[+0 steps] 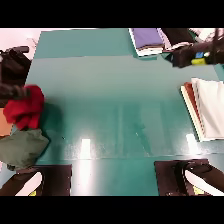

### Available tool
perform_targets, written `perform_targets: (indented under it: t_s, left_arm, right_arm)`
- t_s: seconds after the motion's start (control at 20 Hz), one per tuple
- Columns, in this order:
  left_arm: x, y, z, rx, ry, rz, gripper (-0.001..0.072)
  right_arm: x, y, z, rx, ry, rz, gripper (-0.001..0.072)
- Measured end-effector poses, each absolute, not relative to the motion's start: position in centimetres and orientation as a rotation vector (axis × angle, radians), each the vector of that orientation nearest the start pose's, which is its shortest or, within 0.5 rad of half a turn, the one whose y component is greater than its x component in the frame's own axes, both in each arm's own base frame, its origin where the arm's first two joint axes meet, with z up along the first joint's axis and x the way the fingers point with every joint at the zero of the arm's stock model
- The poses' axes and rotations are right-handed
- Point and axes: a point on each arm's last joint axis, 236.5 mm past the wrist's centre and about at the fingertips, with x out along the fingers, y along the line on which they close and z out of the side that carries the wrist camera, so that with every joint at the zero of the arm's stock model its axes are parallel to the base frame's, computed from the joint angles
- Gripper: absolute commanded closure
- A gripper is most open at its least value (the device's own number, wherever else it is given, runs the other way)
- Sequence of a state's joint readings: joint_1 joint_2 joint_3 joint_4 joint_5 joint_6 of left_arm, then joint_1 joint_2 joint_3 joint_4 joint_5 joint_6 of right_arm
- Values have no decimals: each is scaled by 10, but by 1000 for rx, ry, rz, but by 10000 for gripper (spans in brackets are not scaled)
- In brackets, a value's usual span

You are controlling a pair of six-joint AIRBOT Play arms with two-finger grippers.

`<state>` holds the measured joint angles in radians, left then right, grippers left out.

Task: Fold the shirts.

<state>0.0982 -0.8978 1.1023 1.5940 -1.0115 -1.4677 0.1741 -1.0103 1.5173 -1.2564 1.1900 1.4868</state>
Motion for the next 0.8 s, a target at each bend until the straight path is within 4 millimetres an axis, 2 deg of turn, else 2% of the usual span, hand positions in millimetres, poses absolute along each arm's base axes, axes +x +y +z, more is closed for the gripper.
perform_targets:
  t_s: [0.1,0.2,0.3,0.4,0.5,0.55,0.65,0.7,0.75,0.8]
  left_arm:
    - [372,9,226,120,655,-11,685]
    - [363,-32,293,153,510,-112,685]
    - [348,-72,339,175,404,-222,685]
    - [337,-112,362,192,341,-335,685]
    - [335,-157,359,217,343,-452,684]
    - [335,-181,350,236,362,-509,683]
    - [336,-237,320,281,422,-632,678]
    - [334,-268,299,308,464,-701,447]
    - [330,-296,279,328,499,-764,143]
    - [326,-323,260,339,533,-821,98]
  right_arm:
    - [369,127,300,74,597,424,697]
    - [369,116,336,77,511,401,696]
    - [367,102,366,79,437,369,696]
    - [364,89,390,81,379,337,696]
    - [361,77,405,81,343,308,697]
    - [360,74,409,82,334,298,696]
    - [358,69,412,82,330,288,696]
    - [358,68,412,82,335,286,696]
    - [358,68,410,82,343,285,696]
    - [359,67,408,82,353,284,696]
